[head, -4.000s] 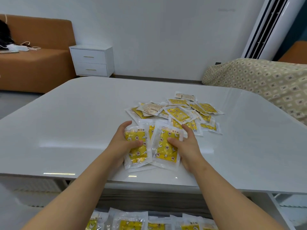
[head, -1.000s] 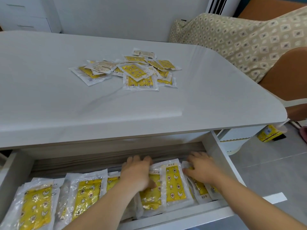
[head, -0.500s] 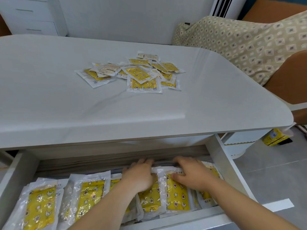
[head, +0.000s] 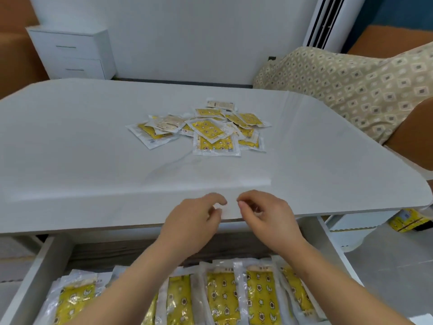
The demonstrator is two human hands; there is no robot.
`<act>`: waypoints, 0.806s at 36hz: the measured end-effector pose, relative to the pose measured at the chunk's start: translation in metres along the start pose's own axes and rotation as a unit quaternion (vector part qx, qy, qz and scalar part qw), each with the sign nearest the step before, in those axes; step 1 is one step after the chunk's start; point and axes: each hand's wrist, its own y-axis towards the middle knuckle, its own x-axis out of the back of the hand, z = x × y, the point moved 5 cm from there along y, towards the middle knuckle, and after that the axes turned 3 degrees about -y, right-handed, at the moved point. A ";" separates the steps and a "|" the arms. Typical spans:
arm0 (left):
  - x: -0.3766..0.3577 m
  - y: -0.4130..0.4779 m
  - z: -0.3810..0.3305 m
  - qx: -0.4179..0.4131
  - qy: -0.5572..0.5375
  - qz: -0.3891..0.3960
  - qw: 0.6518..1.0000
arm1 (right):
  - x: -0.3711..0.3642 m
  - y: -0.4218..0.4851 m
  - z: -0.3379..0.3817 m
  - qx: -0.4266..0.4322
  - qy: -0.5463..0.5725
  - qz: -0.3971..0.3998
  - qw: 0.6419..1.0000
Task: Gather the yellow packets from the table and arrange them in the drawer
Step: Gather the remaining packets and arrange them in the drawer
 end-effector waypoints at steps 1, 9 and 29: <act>0.009 0.006 0.005 0.007 0.002 -0.037 0.999 | -0.002 0.010 0.002 -0.006 -0.004 -0.006 1.000; 0.038 0.055 0.065 0.066 0.087 -0.128 0.986 | -0.045 0.080 -0.009 -0.110 -0.060 0.028 0.992; 0.070 0.198 0.133 0.072 0.223 -0.086 0.968 | -0.098 0.201 -0.034 -0.140 -0.190 0.120 0.964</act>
